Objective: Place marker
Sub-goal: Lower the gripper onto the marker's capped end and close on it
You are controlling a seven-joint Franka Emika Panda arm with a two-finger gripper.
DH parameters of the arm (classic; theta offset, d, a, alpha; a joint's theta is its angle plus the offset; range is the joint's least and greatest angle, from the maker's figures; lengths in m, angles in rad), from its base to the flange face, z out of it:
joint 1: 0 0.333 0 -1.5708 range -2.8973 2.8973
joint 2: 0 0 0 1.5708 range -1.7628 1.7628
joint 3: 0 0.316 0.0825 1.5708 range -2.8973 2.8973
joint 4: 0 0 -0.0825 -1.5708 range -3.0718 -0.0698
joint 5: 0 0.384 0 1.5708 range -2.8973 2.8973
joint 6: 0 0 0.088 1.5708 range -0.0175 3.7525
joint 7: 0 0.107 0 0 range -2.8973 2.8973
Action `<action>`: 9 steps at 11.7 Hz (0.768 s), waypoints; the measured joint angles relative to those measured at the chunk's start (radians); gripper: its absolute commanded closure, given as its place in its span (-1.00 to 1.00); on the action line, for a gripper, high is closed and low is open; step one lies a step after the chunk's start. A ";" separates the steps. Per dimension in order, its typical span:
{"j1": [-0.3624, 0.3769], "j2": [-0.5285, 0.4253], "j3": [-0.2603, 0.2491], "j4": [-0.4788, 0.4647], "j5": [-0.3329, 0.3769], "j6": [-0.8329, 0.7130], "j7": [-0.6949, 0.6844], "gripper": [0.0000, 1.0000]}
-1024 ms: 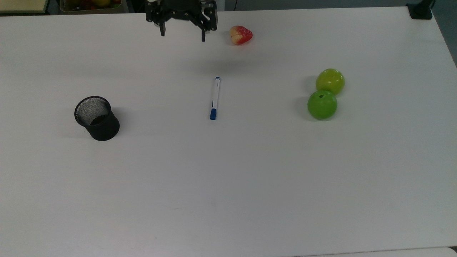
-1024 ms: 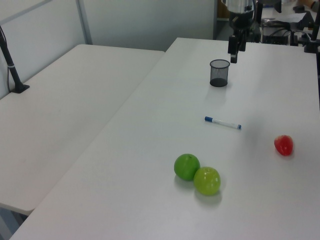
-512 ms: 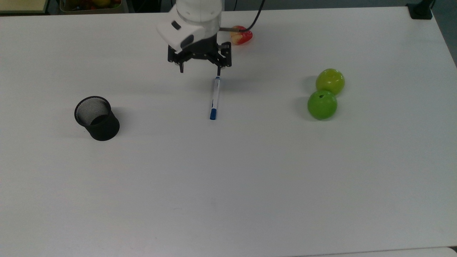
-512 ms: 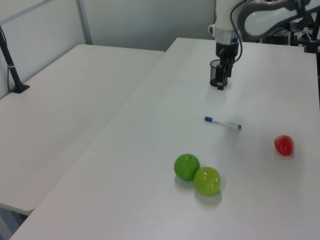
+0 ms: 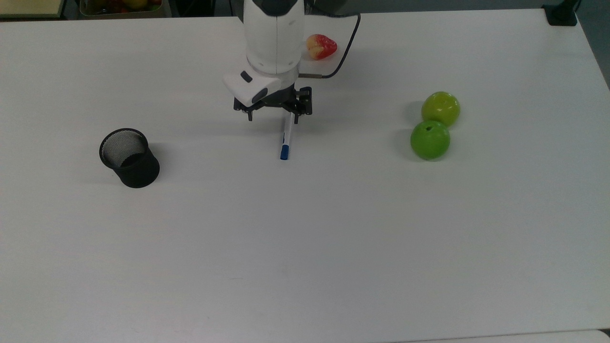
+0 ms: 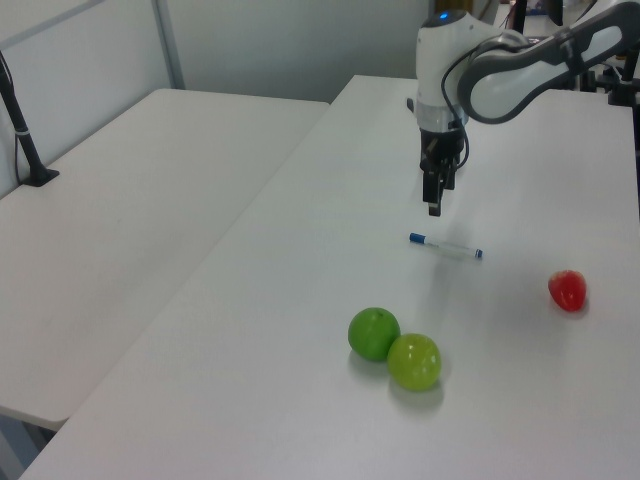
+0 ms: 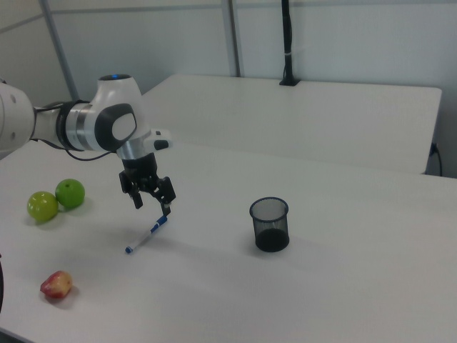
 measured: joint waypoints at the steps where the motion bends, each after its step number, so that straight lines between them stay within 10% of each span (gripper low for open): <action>1: 0.000 0.011 0.000 0.000 0.000 0.003 0.000 -1.00; 9: 0.013 0.099 0.000 0.000 0.000 0.085 0.000 -0.49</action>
